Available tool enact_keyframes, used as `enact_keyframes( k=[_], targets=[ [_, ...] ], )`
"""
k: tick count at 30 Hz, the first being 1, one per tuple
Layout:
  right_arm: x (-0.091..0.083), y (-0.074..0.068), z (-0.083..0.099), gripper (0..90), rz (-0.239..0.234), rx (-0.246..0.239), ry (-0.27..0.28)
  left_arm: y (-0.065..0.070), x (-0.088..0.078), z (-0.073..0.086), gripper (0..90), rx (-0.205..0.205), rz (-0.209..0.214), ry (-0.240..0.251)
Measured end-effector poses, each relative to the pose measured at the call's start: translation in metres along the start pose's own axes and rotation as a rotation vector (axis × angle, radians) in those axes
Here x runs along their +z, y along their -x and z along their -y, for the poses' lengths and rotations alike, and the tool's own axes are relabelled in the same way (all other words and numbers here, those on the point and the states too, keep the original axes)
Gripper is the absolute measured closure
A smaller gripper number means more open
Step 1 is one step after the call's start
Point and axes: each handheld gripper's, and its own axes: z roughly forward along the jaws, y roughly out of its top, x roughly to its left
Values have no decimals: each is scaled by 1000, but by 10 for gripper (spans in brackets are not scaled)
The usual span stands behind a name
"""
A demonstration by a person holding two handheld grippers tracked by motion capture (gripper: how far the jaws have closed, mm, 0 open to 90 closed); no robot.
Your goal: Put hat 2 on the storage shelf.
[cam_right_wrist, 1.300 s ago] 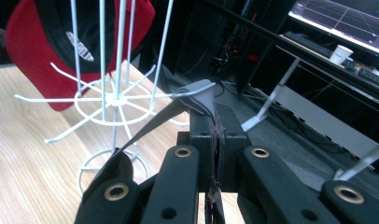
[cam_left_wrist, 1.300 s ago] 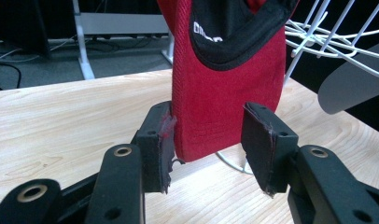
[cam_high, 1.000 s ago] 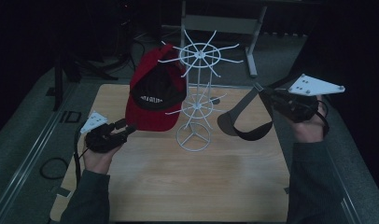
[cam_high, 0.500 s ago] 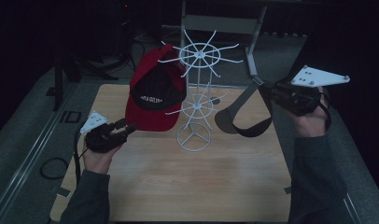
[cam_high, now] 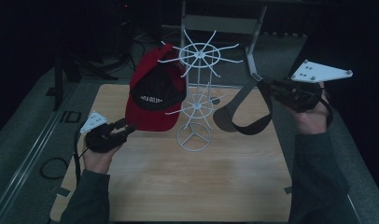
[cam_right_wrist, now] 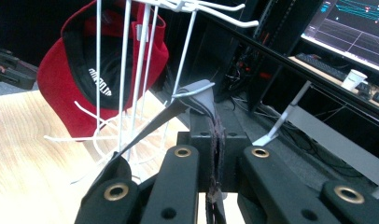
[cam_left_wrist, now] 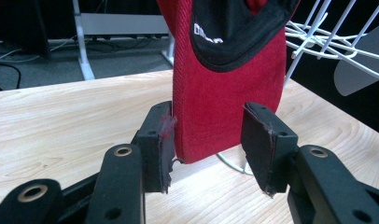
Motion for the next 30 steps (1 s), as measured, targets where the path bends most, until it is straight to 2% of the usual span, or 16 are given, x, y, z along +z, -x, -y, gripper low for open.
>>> enact_keyframes(
  k=[15, 30],
  targets=[
    [-3, -8, -18, 881, -8, -45, 21, 0, 1, -2, 547, 2, 0, 0],
    [-5, -4, -32, 881, -17, -44, 55, 0, 2, -2, 547, -1, -1, 0]
  ],
)
